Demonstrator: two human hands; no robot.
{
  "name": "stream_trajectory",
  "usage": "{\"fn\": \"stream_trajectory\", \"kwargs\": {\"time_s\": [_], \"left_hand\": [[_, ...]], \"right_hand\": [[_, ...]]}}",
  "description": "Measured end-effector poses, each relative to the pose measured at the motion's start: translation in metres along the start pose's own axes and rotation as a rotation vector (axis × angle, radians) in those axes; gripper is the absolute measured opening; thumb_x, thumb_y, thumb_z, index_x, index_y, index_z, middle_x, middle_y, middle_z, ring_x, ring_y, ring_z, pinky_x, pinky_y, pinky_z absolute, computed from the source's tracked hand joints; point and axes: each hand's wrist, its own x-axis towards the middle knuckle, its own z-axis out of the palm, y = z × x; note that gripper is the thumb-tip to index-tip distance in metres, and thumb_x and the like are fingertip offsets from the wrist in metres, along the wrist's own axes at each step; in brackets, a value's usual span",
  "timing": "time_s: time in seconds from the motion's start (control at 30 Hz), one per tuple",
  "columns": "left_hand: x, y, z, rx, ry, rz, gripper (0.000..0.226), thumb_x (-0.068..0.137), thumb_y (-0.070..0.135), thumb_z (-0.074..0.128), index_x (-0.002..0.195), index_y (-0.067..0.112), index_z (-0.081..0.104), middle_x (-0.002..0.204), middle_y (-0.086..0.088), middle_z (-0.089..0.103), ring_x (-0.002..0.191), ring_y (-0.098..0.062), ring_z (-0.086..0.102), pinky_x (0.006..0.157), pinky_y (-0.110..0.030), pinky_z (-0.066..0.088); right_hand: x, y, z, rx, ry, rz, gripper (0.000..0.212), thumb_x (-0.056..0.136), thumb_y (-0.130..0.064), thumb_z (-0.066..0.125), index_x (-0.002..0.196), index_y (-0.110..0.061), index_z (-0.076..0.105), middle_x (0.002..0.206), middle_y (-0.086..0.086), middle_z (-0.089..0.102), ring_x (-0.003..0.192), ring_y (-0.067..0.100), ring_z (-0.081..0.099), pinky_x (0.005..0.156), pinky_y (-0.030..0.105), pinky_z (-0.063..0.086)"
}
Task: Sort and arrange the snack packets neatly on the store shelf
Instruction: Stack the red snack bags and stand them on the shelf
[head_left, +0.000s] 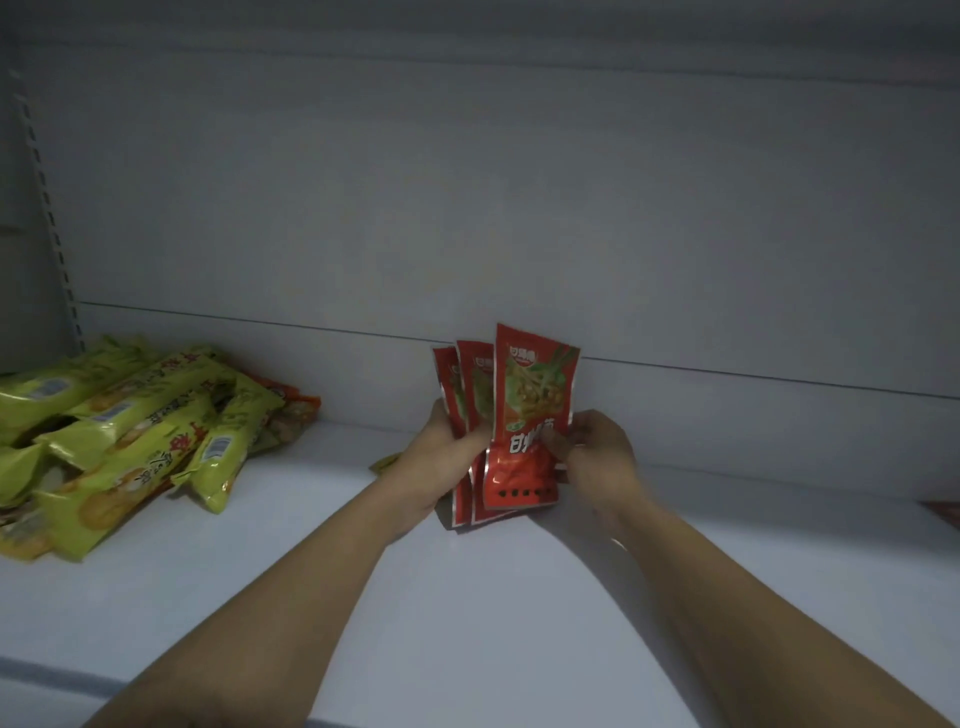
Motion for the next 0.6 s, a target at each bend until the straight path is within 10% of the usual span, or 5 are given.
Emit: {"fn": "stream_trajectory", "kwargs": {"time_s": [0.3,0.6], "left_hand": [[0.000,0.008,0.005,-0.010,0.160,0.017,0.025,0.090,0.040,0.070,0.112,0.030,0.065,0.106,0.001,0.075,0.093,-0.022,0.073,0.092,-0.047,0.056],[0.011,0.047,0.084,-0.045,0.095,0.099,0.018,0.083,0.025,0.079,0.098,0.026,0.069,0.100,0.002,0.076,0.089,-0.019,0.074,0.087,-0.043,0.058]], "right_hand": [[0.007,-0.027,-0.029,0.065,0.031,0.072,0.014,0.096,-0.017,0.063,0.102,-0.009,0.053,0.108,0.016,0.067,0.091,0.033,0.068,0.077,0.047,0.059],[-0.021,-0.037,-0.118,-0.128,0.305,-0.192,0.040,0.097,-0.016,0.059,0.129,-0.040,0.053,0.093,-0.004,0.064,0.076,0.011,0.065,0.050,0.021,0.052]]}}
